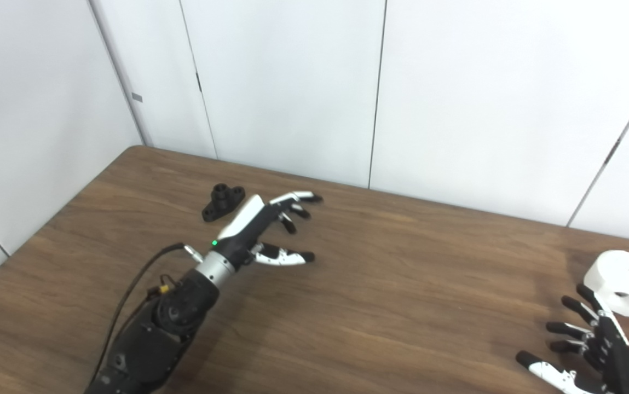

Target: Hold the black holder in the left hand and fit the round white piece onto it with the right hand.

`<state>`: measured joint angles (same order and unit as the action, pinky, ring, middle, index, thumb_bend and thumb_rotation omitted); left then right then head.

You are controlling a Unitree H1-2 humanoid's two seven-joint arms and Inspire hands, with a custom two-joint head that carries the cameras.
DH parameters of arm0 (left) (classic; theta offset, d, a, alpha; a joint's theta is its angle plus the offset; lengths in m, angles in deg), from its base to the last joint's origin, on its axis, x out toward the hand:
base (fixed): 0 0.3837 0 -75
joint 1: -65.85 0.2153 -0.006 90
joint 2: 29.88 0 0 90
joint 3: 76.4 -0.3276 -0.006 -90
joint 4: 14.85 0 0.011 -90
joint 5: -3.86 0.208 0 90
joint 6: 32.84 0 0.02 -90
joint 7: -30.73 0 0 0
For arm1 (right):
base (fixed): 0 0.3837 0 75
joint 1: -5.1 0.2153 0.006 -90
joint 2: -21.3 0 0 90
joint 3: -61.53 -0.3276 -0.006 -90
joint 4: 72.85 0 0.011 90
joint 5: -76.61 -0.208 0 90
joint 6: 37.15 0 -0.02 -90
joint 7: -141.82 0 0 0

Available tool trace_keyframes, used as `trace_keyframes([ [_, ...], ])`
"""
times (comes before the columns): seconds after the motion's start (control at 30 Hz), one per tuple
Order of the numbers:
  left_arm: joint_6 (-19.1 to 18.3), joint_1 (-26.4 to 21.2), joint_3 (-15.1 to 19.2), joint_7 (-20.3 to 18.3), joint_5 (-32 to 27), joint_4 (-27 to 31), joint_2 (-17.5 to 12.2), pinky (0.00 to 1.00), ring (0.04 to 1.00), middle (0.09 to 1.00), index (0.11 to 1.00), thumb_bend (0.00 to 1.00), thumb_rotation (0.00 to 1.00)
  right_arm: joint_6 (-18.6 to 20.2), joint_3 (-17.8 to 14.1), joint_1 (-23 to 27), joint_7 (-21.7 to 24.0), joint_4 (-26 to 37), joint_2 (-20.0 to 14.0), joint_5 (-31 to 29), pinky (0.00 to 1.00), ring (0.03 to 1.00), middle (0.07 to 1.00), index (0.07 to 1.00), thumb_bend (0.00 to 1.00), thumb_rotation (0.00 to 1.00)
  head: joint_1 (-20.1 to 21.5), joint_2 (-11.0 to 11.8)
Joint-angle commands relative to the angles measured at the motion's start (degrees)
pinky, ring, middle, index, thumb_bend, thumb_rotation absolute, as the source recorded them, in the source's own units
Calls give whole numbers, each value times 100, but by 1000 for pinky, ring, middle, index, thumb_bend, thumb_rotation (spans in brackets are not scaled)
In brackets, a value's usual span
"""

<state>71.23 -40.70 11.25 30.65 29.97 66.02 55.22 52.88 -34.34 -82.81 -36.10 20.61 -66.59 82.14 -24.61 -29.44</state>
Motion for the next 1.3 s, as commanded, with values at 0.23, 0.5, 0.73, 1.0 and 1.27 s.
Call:
trace_keyframes([
  [0.23,-845,-354,407,661,1049,459,-414,829,900,885,823,785,51,-68,-72,72,-35,131,-103,-9,600,652,839,901,699,0,-56,-6],
  [0.5,-1296,-492,563,1123,1403,251,-528,781,981,950,721,780,113,-89,-85,58,-41,121,-132,12,617,659,846,905,685,0,-74,-13],
  [0.73,-1723,-559,681,1612,1590,55,-509,844,997,988,719,801,177,-4,-115,33,-14,181,-132,-68,633,656,848,904,682,0,-115,-33],
  [1.0,-2498,-651,647,2072,1984,-331,-569,998,1000,1000,776,890,204,-115,-108,25,-20,165,-181,-30,636,648,844,900,681,0,-136,-55],
  [1.27,-3094,-747,695,1819,1733,-597,-627,1000,1000,1000,826,976,374,-96,-134,1,-4,209,-157,-115,691,643,841,901,677,13,-128,-87],
])
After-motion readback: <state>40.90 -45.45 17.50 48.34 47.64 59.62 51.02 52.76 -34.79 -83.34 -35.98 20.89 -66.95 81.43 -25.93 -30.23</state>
